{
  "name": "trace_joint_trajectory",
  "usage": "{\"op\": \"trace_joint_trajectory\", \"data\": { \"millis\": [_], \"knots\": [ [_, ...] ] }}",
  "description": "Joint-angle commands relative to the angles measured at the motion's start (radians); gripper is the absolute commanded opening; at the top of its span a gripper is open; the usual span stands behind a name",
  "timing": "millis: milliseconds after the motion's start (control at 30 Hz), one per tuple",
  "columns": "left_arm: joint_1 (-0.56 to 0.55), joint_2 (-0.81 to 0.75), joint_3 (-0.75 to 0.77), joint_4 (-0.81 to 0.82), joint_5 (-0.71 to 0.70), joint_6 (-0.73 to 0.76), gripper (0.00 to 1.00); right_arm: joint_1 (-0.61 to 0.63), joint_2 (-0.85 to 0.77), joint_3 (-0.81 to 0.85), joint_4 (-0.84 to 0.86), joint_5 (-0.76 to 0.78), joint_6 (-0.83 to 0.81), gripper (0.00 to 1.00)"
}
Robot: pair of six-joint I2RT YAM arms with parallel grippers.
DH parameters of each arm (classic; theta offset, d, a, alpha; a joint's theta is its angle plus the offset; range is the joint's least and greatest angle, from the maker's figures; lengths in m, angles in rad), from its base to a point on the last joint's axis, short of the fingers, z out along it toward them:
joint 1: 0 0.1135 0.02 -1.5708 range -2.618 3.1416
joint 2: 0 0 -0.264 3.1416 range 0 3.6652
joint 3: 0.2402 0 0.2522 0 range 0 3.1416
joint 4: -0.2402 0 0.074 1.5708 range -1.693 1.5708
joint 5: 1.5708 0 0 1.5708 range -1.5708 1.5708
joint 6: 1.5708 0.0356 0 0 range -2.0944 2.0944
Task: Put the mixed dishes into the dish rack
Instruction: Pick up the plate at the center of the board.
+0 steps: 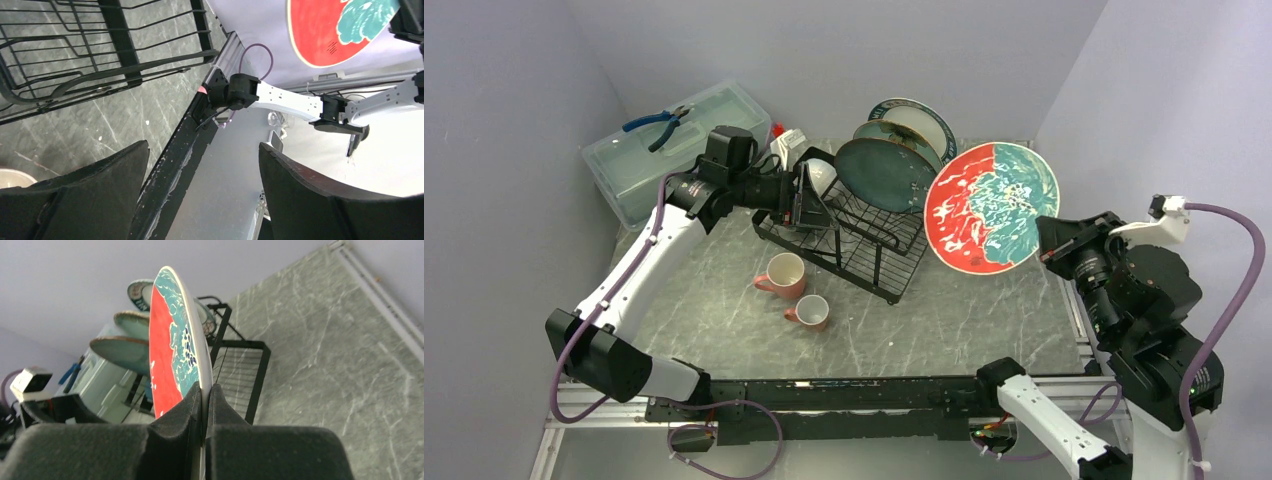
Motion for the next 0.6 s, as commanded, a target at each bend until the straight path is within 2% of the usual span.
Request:
{"op": "trace_joint_trajectory", "data": {
  "millis": [0, 300, 567],
  "knots": [
    [0.004, -0.003, 0.001, 0.066, 0.097, -0.033, 0.86, 0.005, 0.001, 0.046, 0.194, -0.116, 0.116, 0.00],
    [0.004, 0.002, -0.033, 0.152, 0.201, -0.112, 0.86, 0.006, 0.036, 0.079, 0.188, -0.320, 0.117, 0.00],
    [0.003, -0.008, -0.046, 0.214, 0.245, -0.174, 0.86, 0.006, 0.086, 0.006, 0.333, -0.540, 0.118, 0.00]
  ]
}}
